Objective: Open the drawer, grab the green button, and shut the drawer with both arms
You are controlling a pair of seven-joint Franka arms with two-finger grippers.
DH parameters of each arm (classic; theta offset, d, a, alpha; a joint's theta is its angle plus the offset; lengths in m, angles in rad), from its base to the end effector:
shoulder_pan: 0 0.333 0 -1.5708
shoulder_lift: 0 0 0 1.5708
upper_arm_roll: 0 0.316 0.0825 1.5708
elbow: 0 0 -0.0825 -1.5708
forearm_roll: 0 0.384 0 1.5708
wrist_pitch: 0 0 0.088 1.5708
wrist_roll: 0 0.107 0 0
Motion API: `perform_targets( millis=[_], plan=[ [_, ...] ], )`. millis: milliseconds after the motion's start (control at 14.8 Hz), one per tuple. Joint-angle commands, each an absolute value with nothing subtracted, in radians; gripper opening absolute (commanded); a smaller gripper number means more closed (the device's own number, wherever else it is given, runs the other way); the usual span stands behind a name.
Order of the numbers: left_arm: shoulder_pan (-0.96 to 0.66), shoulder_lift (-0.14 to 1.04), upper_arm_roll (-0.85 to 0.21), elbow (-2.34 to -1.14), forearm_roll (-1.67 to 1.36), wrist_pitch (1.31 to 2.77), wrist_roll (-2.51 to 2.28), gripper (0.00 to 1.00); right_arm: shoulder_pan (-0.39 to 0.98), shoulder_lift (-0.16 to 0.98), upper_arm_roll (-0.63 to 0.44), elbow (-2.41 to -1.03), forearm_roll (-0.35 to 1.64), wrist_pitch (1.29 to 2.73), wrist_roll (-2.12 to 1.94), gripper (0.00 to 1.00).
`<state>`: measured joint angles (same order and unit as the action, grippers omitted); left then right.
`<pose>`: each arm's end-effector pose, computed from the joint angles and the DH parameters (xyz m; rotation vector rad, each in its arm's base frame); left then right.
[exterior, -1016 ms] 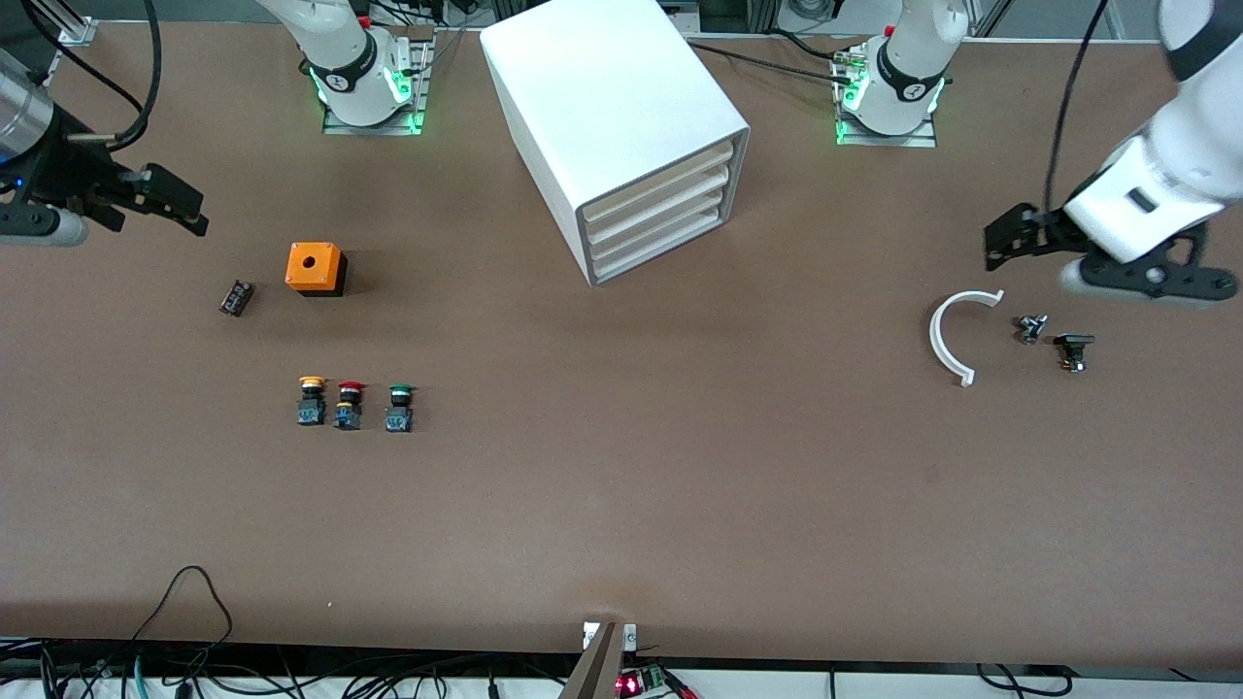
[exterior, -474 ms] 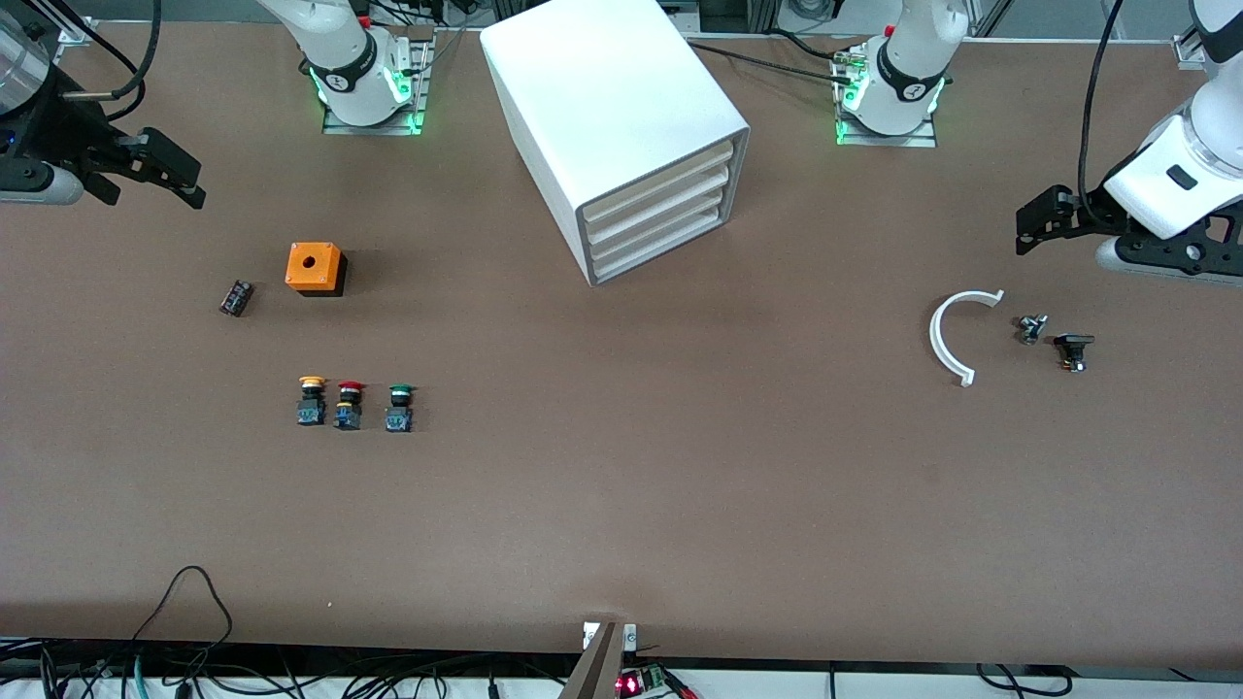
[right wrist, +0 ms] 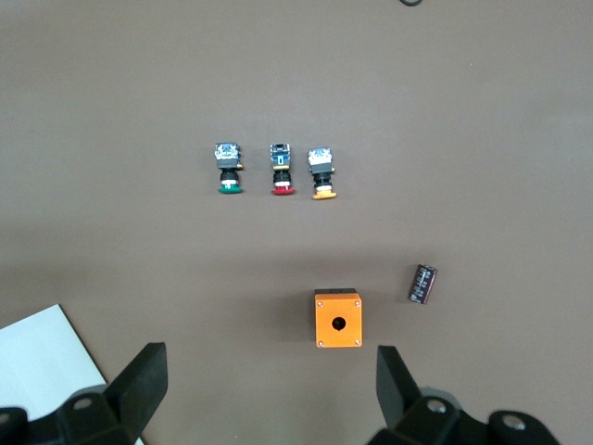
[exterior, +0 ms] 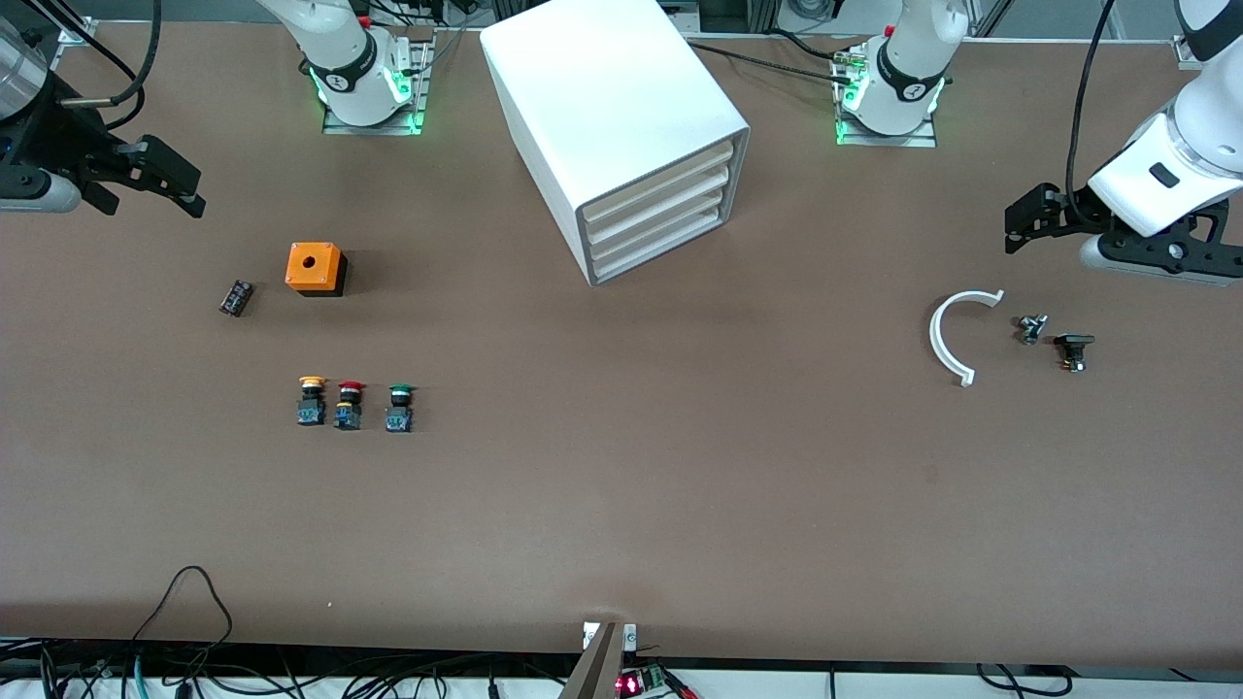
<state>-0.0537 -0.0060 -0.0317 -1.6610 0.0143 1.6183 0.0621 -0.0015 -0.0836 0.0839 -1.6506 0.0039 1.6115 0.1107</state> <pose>0.5523 -0.0459 0.5893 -3.1176 0.2318 0.0571 0.5303 0.0462 0.6356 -3.1393 0.0448 -0.0696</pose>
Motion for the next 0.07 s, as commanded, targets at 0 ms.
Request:
perform_targets(
  millis=[0],
  plan=[
    [-0.054, -0.014, -0.034, -1.666, 0.015, 1.62, 0.077, 1.0, -0.02, -0.061, 0.095, -1.611, 0.012, 1.597, 0.106, 1.0]
  ],
)
